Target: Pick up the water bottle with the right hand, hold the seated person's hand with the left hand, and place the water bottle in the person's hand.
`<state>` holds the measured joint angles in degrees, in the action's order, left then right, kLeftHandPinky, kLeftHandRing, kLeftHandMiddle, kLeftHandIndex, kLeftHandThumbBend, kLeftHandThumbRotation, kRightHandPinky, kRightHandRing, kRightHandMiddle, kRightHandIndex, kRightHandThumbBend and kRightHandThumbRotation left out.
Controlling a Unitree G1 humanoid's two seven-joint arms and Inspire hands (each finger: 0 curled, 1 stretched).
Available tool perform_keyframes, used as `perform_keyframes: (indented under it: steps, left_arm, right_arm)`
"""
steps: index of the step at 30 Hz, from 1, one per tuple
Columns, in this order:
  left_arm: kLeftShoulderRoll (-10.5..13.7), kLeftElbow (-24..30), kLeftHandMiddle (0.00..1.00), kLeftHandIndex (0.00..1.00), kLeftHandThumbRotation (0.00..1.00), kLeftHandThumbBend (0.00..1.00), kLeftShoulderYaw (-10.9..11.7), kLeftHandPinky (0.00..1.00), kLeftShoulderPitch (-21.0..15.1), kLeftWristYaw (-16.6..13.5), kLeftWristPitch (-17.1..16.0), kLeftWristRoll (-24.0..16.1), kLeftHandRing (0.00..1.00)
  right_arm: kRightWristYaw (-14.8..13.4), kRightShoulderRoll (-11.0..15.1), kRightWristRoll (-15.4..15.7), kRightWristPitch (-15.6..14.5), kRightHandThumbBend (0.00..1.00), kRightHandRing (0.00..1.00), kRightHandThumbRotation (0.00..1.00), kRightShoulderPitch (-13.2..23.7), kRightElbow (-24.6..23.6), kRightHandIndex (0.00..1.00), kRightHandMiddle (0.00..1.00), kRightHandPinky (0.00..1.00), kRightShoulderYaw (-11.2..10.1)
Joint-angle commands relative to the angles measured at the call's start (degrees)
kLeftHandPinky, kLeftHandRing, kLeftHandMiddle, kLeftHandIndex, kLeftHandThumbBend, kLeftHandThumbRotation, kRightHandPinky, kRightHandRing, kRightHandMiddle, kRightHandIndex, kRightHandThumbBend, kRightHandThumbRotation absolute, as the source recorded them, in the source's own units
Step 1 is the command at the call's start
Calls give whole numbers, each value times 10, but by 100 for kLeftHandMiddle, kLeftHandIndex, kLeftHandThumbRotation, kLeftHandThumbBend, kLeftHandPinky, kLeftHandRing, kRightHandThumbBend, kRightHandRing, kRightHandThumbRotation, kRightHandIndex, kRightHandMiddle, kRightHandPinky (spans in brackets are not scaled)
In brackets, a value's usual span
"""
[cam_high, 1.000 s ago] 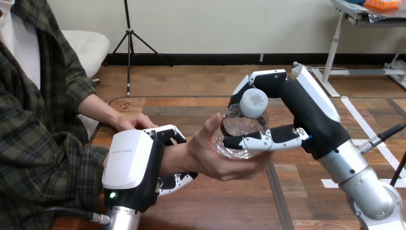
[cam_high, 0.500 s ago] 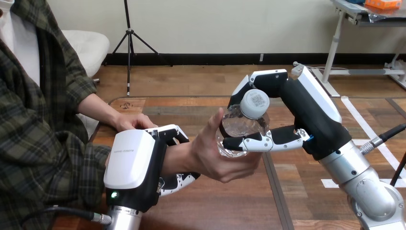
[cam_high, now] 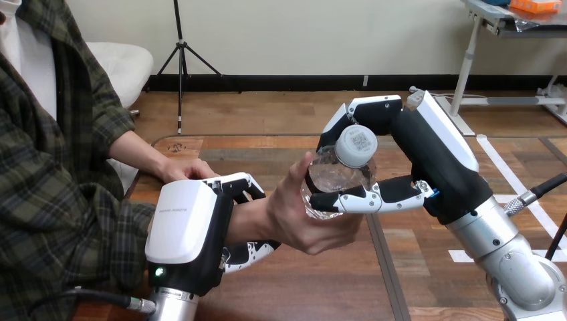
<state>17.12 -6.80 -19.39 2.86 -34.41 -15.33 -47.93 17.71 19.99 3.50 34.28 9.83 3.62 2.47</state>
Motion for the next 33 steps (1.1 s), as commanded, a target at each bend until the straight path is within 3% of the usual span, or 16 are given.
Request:
perform_keyframes:
  steps: [1, 24, 33]
  left_arm:
    - [-12, 13, 37, 42, 0, 86, -11, 27, -31, 1, -17, -6, 32]
    - [-6, 4, 37, 42, 0, 87, -7, 26, -31, 2, -18, -3, 31]
    - [-3, 5, 37, 42, 0, 85, -7, 26, -29, -4, -28, -2, 31]
  right_arm:
    - [0, -5, -15, 17, 67, 38, 0, 18, -20, 40, 42, 33, -3]
    - [3, -10, -20, 17, 67, 38, 0, 24, -12, 40, 41, 34, -2]
    - [-8, -19, -15, 15, 70, 39, 0, 24, -12, 40, 42, 34, -7]
